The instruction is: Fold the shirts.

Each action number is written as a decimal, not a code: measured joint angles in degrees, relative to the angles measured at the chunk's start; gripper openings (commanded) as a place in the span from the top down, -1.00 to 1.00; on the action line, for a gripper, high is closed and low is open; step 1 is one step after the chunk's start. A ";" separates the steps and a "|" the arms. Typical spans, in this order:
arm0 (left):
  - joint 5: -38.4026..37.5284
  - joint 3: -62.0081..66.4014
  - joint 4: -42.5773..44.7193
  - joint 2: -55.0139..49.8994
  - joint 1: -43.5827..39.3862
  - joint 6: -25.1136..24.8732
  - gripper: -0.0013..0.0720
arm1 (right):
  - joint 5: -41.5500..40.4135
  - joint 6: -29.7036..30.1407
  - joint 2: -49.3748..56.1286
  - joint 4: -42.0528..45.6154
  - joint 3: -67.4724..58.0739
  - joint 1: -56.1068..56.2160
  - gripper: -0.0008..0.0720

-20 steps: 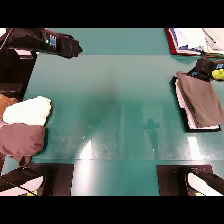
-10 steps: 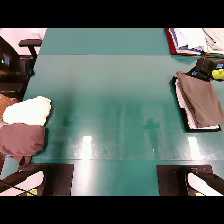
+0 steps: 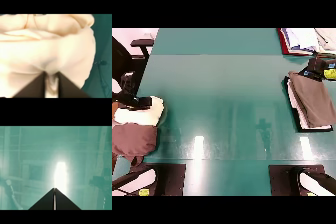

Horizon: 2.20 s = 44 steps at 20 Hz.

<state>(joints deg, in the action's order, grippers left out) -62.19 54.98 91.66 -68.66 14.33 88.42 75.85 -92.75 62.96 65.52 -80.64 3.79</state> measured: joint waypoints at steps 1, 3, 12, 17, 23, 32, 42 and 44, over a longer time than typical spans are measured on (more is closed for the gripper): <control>0.24 -0.37 0.00 -0.02 0.02 0.13 0.90 | -0.24 0.00 0.00 0.00 0.00 0.00 0.94; -0.44 0.74 -0.04 0.48 0.15 0.28 0.91 | -0.39 0.00 0.00 0.00 -0.31 0.00 0.94; -9.88 32.68 -3.82 14.60 -13.16 -2.40 0.91 | -0.68 0.28 0.02 -0.04 -15.13 -0.02 0.94; -11.43 40.63 -4.26 12.68 -30.71 -2.27 0.91 | -0.68 0.28 0.00 0.28 -22.25 -0.02 0.94; -6.73 42.27 -6.27 -3.78 -50.05 -1.70 -0.29 | 0.00 0.31 0.00 0.46 -24.65 -0.02 0.94; -7.74 44.15 -7.50 -13.90 -37.38 -0.55 -0.30 | 0.22 0.31 0.04 0.61 -24.96 -0.02 0.94; -1.14 15.39 -24.96 -15.67 -13.70 -1.31 -0.30 | 3.02 0.31 3.56 0.50 -24.98 -0.02 0.94; 1.40 12.98 -29.44 -17.20 -13.05 -3.30 -0.30 | 3.37 0.28 3.98 0.48 -24.98 -0.02 0.94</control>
<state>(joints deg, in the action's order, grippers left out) -60.80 67.96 62.22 -85.86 1.28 85.12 79.22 -92.47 66.94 66.00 -105.62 3.77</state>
